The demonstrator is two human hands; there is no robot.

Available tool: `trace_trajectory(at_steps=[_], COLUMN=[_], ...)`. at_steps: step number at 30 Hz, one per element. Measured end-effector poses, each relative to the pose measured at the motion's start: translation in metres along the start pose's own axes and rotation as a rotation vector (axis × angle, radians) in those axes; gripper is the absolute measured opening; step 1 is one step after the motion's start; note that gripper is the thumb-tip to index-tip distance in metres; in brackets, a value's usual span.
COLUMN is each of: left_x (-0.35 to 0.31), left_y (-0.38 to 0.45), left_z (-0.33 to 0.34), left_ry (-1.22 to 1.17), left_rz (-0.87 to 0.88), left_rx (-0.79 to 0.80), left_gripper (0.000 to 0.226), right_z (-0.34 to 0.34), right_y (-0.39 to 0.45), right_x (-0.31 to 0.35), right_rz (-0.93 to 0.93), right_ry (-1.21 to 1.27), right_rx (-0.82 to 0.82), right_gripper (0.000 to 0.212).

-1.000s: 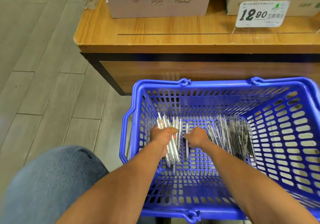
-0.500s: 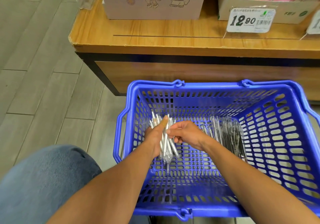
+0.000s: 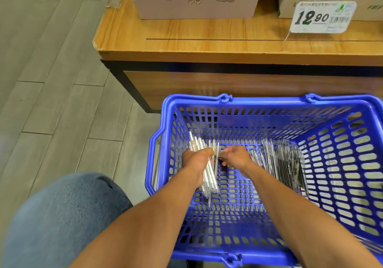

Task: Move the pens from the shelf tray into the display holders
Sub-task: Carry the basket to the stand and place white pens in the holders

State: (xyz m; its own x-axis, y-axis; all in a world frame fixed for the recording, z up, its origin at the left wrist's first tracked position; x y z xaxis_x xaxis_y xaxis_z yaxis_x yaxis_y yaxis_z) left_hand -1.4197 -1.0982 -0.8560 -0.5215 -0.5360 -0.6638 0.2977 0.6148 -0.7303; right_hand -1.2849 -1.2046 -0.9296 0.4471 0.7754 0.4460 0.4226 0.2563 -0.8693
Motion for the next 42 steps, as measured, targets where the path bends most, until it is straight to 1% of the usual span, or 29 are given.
trace_trajectory(at_steps=[1, 2, 4, 5, 7, 9, 11, 12, 13, 15, 18, 19, 21, 22, 25, 27, 29, 31, 32, 33, 34, 35, 36, 37, 38, 42], left_x=[0.0, 0.0, 0.001, 0.003, 0.005, 0.007, 0.008, 0.008, 0.008, 0.007, 0.008, 0.008, 0.007, 0.006, 0.004, 0.004, 0.005, 0.003, 0.001, 0.0, -0.002, -0.003, -0.003, -0.003, -0.003, 0.0], left_y=[0.0, 0.001, 0.002, 0.002, 0.002, 0.002, 0.003, 0.003, 0.004, 0.004, 0.003, 0.003, -0.001, -0.003, -0.005, -0.004, -0.003, -0.003, -0.003, -0.003, -0.003, -0.003, -0.002, -0.002, -0.002, -0.002], left_z=[0.002, 0.002, 0.001, -0.001, -0.004, -0.006, -0.007, -0.007, -0.007, -0.008, -0.009, -0.008, -0.004, -0.002, -0.001, -0.003, -0.006, -0.008, -0.008, -0.008, -0.007, -0.007, -0.007, -0.006, -0.005, -0.006], left_ry=[0.003, 0.002, 0.001, 0.003, 0.01, 0.014, 0.016, 0.012, 0.004, -0.006, -0.029, -0.046, -0.1, -0.114, -0.076, -0.058, -0.034, -0.009, -0.005, -0.008, -0.013, -0.016, -0.016, -0.016, -0.016, -0.015], left_rz=[-0.001, -0.002, -0.01, -0.016, -0.026, -0.032, -0.035, -0.037, -0.039, -0.041, -0.057, -0.066, -0.093, -0.1, -0.085, -0.075, -0.07, -0.051, -0.041, -0.033, -0.027, -0.021, -0.017, -0.016, -0.016, -0.017], left_rx=[0.002, -0.001, -0.016, -0.024, -0.041, -0.05, -0.055, -0.059, -0.063, -0.069, -0.074, -0.069, -0.042, -0.027, -0.006, -0.007, -0.021, -0.035, -0.038, -0.042, -0.046, -0.05, -0.052, -0.051, -0.049, -0.042], left_gripper=[0.092, 0.091, 0.091, 0.09, 0.09, 0.093, 0.094, 0.094, 0.094, 0.094, 0.096, 0.096, 0.099, 0.102, 0.113, 0.111, 0.104, 0.099, 0.099, 0.099, 0.1, 0.1, 0.101, 0.101, 0.101, 0.101], right_z=[-0.001, 0.001, 0.011, 0.014, 0.017, 0.013, 0.005, 0.001, 0.0, 0.006, 0.011, 0.015, 0.024, 0.028, 0.032, 0.036, 0.037, 0.036, 0.034, 0.03, 0.025, 0.017, 0.01, 0.006, 0.006, 0.026], right_y=[0.004, 0.006, 0.007, 0.008, 0.007, 0.005, 0.002, 0.002, 0.002, -0.002, -0.026, -0.035, -0.052, -0.058, -0.065, -0.067, -0.067, -0.061, -0.055, -0.046, -0.034, -0.022, -0.011, -0.004, -0.001, 0.006], right_x=[-0.002, -0.002, 0.0, 0.0, -0.001, -0.001, -0.004, -0.005, -0.006, -0.004, 0.009, 0.015, 0.023, 0.025, 0.031, 0.035, 0.036, 0.032, 0.029, 0.025, 0.022, 0.018, 0.013, 0.012, 0.012, 0.02], right_rz=[0.003, 0.002, 0.001, 0.002, 0.015, 0.03, 0.05, 0.054, 0.048, -0.015, -0.108, -0.132, -0.162, -0.172, -0.206, -0.233, -0.218, -0.159, -0.121, -0.092, -0.078, -0.073, -0.069, -0.064, -0.057, -0.057], right_ry=[-0.107, -0.224, -0.433, -0.499, -0.551, -0.578, -0.562, -0.546, -0.522, -0.424, -0.153, -0.089, -0.032, -0.022, 0.005, 0.025, 0.022, 0.061, 0.095, 0.121, 0.109, 0.041, -0.057, -0.152, -0.237, -0.581], right_rx=[-0.102, -0.164, -0.236, -0.265, -0.318, -0.377, -0.413, -0.403, -0.356, -0.17, 0.119, 0.216, 0.368, 0.404, 0.397, 0.406, 0.436, 0.507, 0.514, 0.477, 0.381, 0.228, 0.052, -0.099, -0.198, -0.359], right_gripper=[0.019, 0.022, 0.025, 0.027, 0.027, 0.022, 0.026, 0.031, 0.034, 0.032, 0.01, 0.006, 0.003, 0.005, 0.014, 0.019, 0.024, 0.025, 0.022, 0.016, 0.01, 0.007, 0.008, 0.013, 0.018, 0.038])
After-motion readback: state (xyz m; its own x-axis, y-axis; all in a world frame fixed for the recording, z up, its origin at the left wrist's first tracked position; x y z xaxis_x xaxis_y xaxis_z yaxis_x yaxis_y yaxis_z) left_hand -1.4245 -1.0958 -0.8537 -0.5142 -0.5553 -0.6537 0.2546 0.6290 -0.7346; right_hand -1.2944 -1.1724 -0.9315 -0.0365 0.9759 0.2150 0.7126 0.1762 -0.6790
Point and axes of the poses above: each hand's wrist, its own y-axis towards the middle knuckle, its own z-axis out of the palm, x = y × z, the point moved 9 cm from there along y, towards the middle knuckle, and after that the axes turned 12 degrees about z, right-handed, at the moved point
